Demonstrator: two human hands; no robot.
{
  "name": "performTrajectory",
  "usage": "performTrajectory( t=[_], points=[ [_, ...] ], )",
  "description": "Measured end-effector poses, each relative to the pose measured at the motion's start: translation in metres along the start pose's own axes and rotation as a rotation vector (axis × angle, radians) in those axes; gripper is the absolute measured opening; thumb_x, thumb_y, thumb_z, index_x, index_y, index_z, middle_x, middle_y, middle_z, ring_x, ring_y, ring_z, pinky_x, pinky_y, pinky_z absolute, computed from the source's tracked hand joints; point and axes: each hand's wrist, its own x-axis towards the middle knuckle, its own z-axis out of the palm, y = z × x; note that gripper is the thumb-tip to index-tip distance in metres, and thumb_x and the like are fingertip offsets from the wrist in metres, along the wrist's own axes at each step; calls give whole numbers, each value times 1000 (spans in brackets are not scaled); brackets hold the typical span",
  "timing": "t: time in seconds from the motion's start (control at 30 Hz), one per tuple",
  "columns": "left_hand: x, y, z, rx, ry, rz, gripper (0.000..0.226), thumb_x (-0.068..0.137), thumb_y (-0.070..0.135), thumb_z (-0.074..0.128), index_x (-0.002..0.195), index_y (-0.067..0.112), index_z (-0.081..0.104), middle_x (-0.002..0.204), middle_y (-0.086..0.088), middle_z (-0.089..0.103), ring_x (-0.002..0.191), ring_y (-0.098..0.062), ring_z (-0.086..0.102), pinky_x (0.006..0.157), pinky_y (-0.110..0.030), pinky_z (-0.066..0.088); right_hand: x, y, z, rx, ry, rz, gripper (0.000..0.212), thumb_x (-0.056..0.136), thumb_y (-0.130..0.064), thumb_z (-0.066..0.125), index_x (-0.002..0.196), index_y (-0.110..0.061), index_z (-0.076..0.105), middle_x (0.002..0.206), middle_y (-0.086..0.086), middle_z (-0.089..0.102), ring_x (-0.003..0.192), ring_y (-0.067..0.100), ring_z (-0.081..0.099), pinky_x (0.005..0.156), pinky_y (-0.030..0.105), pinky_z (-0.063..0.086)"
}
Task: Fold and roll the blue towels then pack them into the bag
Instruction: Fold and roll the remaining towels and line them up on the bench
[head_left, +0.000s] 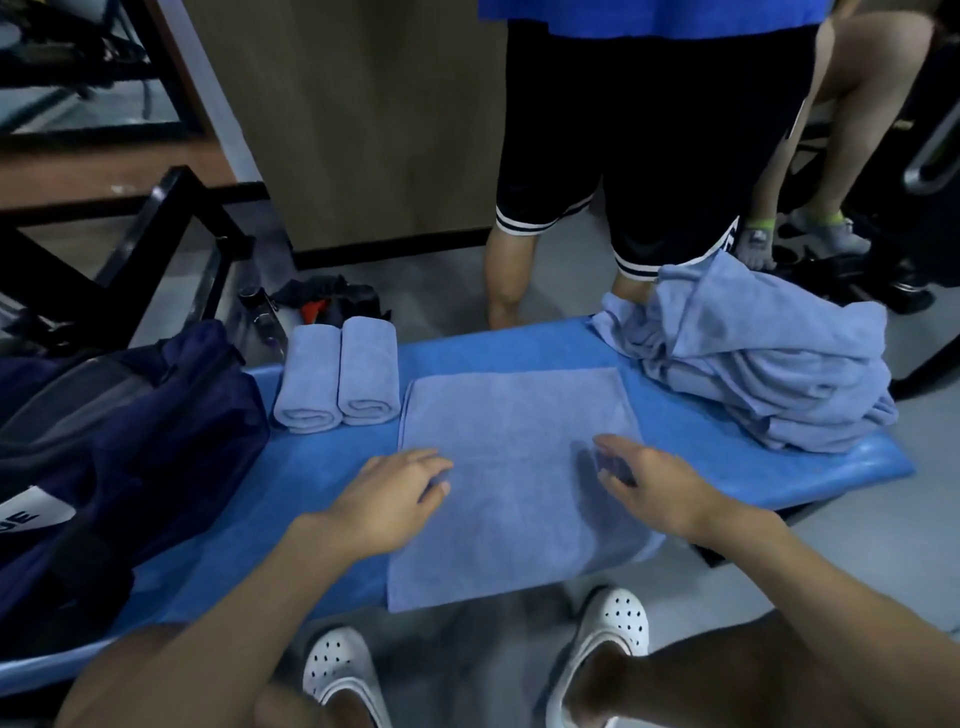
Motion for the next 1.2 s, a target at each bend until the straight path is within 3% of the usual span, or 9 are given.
performTrajectory(
  t=[0.17,0.23,0.33,0.5,0.6,0.67,0.8,1.03,1.2],
  points=[
    [5,4,-1,192,75,48,44,99,45,24,130,33,53,126,12,55,123,-14,50,93,-33,30,1,3,9,-444,165,-130,31,90,-39,36,103,-29,62,99,-5,61,98,22,59,78,38,36],
    [11,5,1,154,87,91,53,97,48,22,136,29,52,144,6,45,135,-17,42,101,-33,31,5,7,17,-409,262,-176,32,87,-41,36,84,-24,63,94,-5,56,88,21,58,74,37,38],
    [21,6,6,137,45,89,46,104,42,30,145,26,45,158,4,32,144,-17,31,110,-35,27,14,8,22,-325,227,-110,22,95,-37,43,104,-23,58,107,-8,55,102,17,54,86,34,36],
    [35,8,3,140,158,98,37,103,37,39,138,30,49,122,10,55,122,-16,50,96,-34,34,26,11,29,-373,341,-108,27,93,-35,42,96,-25,66,92,-5,57,89,23,54,77,37,36],
    [43,2,7,86,206,84,40,101,30,48,140,21,50,138,1,48,131,-24,44,105,-37,35,38,11,27,-304,375,-81,15,90,-29,59,102,-21,64,120,3,55,115,28,50,91,44,37],
    [46,-1,10,120,175,55,49,101,31,50,147,16,43,155,-6,34,143,-26,33,112,-38,29,44,12,23,-265,310,-20,34,92,-30,55,125,-22,55,140,2,47,131,26,41,102,45,32],
    [45,-2,7,159,182,95,57,96,41,55,147,21,42,140,1,47,128,-22,46,104,-37,35,48,14,13,-235,185,64,58,93,-36,53,146,-32,31,140,-8,40,129,19,34,103,40,26],
    [44,-6,10,155,241,31,39,99,40,46,126,16,62,116,3,56,105,-23,52,90,-39,43,49,17,1,-10,125,144,33,81,-33,72,108,-31,54,108,-8,39,110,18,38,88,31,21],
    [43,-7,10,152,266,14,24,97,29,56,118,18,62,110,2,59,99,-24,54,85,-39,43,47,19,-1,252,182,156,27,82,-31,74,92,-22,51,95,-2,54,91,20,52,74,33,39]
  ],
)
